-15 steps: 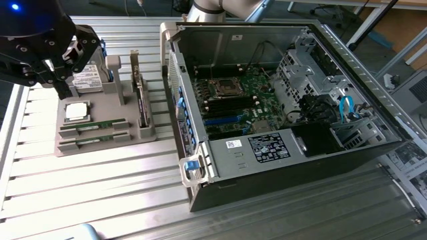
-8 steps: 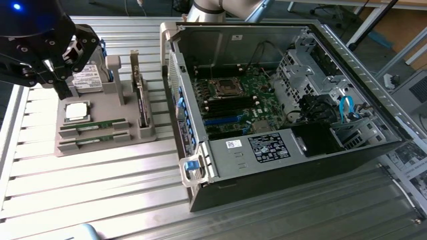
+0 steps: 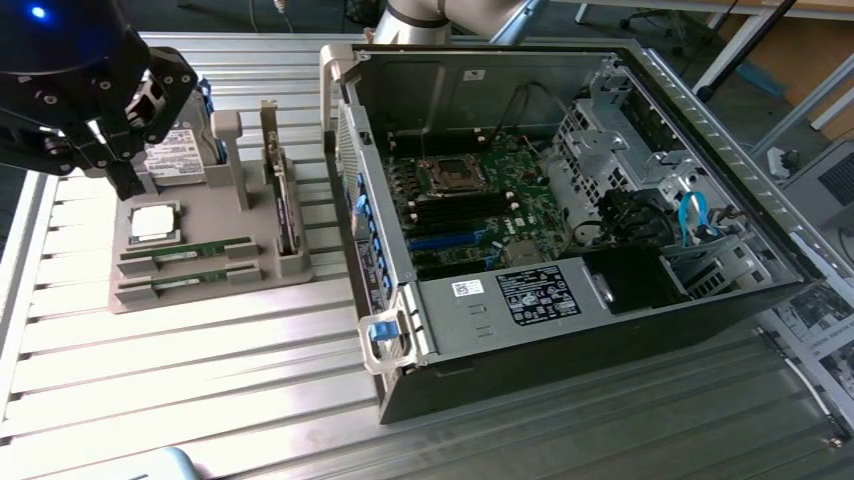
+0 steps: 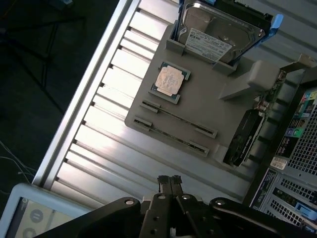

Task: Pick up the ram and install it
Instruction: 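Pick up the ram and move it above insertion slot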

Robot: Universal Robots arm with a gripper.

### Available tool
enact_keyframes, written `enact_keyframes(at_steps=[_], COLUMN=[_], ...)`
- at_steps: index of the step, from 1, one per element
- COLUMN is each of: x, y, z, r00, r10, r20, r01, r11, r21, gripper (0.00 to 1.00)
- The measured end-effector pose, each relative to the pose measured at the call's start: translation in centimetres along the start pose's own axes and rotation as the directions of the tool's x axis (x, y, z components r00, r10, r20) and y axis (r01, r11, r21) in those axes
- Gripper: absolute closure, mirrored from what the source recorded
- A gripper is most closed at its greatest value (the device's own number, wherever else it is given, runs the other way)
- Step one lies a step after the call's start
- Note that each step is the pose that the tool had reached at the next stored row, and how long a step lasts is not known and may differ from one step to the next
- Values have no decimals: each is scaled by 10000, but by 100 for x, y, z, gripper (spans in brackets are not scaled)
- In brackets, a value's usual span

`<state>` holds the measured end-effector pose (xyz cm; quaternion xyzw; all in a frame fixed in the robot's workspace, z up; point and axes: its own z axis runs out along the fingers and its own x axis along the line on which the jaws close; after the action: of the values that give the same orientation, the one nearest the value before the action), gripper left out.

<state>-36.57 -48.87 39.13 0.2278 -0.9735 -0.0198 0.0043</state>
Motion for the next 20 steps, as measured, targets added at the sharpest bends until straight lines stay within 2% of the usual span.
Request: enact_keyframes(at_steps=[20], x=[0], y=[0], z=[0], r00=[9954], r10=[-962], r20=[-52], r01=[962], r11=[9954], r21=[22], gripper=[89])
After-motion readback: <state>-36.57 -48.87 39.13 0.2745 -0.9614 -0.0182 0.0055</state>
